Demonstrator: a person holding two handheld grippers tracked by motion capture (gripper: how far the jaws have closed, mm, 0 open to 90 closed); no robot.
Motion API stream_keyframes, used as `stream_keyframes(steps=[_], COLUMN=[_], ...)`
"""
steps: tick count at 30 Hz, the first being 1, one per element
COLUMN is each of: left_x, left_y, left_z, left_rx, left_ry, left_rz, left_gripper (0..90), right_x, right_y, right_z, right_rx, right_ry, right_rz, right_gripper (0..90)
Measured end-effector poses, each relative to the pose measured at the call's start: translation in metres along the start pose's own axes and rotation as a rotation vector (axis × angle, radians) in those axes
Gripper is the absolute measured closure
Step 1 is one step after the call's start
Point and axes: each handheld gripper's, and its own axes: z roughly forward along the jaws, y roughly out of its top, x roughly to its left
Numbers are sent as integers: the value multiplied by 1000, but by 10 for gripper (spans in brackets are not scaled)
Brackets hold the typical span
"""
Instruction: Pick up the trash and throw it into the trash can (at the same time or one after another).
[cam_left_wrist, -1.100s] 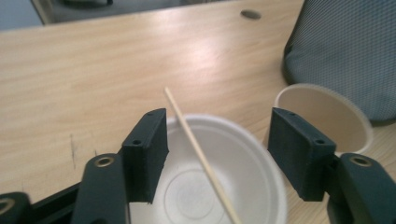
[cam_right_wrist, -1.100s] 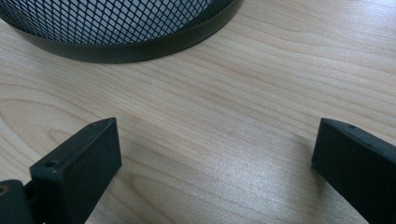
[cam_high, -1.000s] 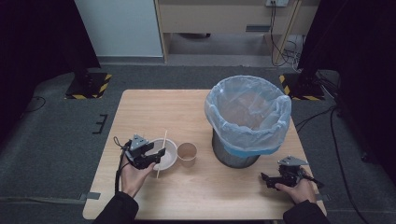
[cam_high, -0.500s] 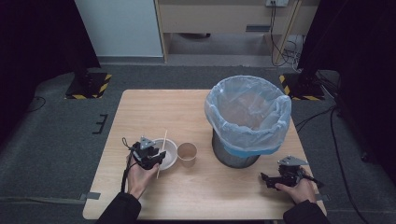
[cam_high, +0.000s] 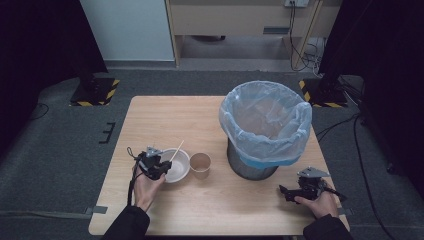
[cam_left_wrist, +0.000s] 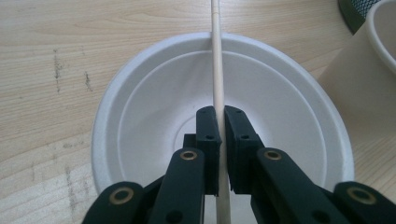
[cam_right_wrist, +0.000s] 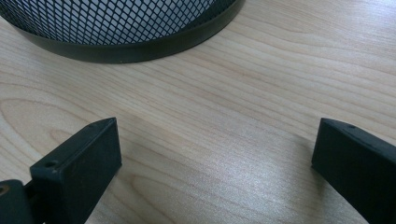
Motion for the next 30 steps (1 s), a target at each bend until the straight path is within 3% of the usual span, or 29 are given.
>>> stream_keyframes(steps=[7,16,30], left_x=[-1,0,-1], left_y=[2,10,22], left_z=[-5,-24,-54], left_rx=[-23,-130,-258], left_ry=[-4,-13,-27], left_rz=[0,6,10], left_gripper=[851,850,851], right_x=[0,0,0], right_y=[0,0,0], right_z=[0,0,0], right_rx=[0,0,0], right_ry=[0,0,1], right_rz=[0,0,-4], right_gripper=[16,16,16])
